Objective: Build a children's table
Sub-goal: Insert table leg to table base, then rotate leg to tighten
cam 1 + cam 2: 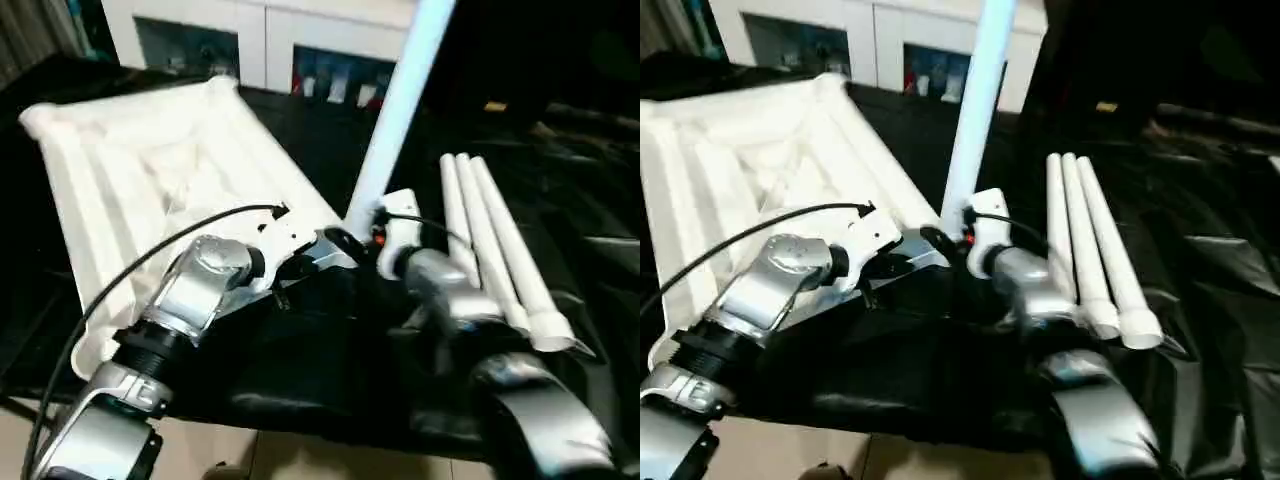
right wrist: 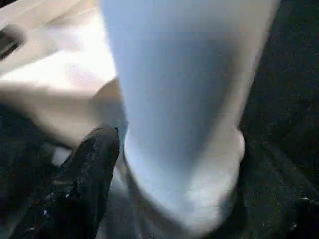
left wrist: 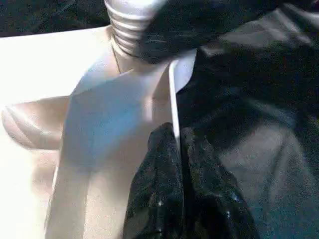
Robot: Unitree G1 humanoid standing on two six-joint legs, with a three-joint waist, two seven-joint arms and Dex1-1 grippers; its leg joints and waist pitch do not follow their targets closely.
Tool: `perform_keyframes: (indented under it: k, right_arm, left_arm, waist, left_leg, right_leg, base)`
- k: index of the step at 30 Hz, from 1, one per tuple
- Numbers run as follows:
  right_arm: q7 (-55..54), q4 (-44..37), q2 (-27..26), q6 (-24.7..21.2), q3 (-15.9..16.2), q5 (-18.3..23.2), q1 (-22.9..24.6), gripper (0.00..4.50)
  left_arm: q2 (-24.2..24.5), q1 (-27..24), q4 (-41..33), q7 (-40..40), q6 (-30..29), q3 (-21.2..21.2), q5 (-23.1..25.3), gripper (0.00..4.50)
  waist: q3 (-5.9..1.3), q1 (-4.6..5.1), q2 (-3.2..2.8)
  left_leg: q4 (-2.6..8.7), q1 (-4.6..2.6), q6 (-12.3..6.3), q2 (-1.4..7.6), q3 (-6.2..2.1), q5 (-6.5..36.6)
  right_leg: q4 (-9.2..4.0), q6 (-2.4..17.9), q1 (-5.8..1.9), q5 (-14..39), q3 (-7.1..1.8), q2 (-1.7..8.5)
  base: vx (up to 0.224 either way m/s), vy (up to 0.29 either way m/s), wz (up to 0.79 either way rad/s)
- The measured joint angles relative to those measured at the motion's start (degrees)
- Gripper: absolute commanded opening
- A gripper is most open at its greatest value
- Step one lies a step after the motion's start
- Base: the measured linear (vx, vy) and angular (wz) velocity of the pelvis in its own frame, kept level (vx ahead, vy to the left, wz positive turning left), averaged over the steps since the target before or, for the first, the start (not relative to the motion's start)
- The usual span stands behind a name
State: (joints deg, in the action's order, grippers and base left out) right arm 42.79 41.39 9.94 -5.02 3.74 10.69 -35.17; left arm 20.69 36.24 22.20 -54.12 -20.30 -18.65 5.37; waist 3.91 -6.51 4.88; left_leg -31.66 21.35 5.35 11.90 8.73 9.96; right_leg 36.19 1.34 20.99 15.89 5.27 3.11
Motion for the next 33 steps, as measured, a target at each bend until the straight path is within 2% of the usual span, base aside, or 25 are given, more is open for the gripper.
perform_keyframes:
  k: [5,7,12,15,25,32,33]
  right_arm:
    - [7.6,-14.3,5.0,-4.4,1.3,3.4,8.6,3.87]
    - [8.4,-16.5,5.7,-4.9,1.2,3.9,9.5,3.87]
    - [10.6,-24.7,8.5,-6.5,1.4,5.0,15.4,3.87]
    - [11.0,-27.2,9.8,-7.4,2.0,4.8,16.8,3.87]
    - [9.3,-27.0,9.2,-5.0,4.0,1.0,16.1,3.87]
    - [8.5,-25.3,8.8,-3.8,4.4,0.2,15.1,3.13]
    - [8.4,-25.1,8.8,-3.5,4.4,0.1,15.1,3.13]
  left_arm:
    - [2.9,-1.7,-0.3,-6.5,6.9,-1.2,-1.0,0.00]
    - [3.0,-1.8,-0.3,-7.0,8.1,-1.5,-1.0,0.00]
    - [3.1,-2.6,-1.0,-9.9,9.9,-2.3,-1.4,0.00]
    - [3.0,-2.7,-0.7,-10.9,10.7,-2.6,-1.4,0.00]
    - [3.1,-2.6,0.2,-12.0,12.0,-2.5,-1.5,0.00]
    - [3.1,-2.6,0.2,-12.0,12.1,-2.4,-1.6,0.00]
    - [3.1,-2.6,0.2,-12.0,12.1,-2.4,-1.6,0.00]
  waist:
    - [0.17,-0.11,-0.23]
    - [0.27,-0.01,-0.37]
    - [0.40,-0.18,-0.57]
    - [0.41,-0.09,-0.59]
    - [0.41,-0.03,-0.61]
    - [0.41,-0.01,-0.60]
    - [0.41,-0.01,-0.60]
  left_leg:
    - [-0.34,0.05,-0.12,0.00,0.28,0.0]
    - [-0.42,0.05,-0.27,0.00,0.42,-0.1]
    - [-0.54,-0.07,-0.41,0.03,0.99,-0.2]
    - [-0.57,-0.16,-0.43,0.00,1.15,-0.2]
    - [-0.62,-0.28,-0.46,-0.04,1.32,-0.2]
    - [-0.66,-0.28,-0.48,-0.04,1.34,-0.2]
    - [-0.66,-0.28,-0.48,-0.04,1.34,-0.2]
  right_leg:
    - [-0.02,-0.2,-0.05,-0.1,-0.11,0.25]
    - [-0.03,-0.2,-0.03,-0.2,-0.24,0.28]
    - [-0.03,-0.4,-0.06,-0.4,-0.63,0.41]
    - [-0.03,-0.6,-0.05,-0.5,-0.95,0.38]
    - [0.03,-0.6,-0.01,-0.6,-1.24,0.35]
    - [0.06,-0.6,-0.01,-0.6,-1.25,0.35]
    - [0.06,-0.6,-0.01,-0.6,-1.26,0.35]
  base:
    - [0.000,0.000,0.00]
    - [0.000,0.000,0.00]
    - [0.000,0.000,0.00]
    - [0.000,0.000,0.00]
    - [0.000,0.000,0.00]
    - [0.000,0.000,0.00]
    - [0.000,0.000,0.00]
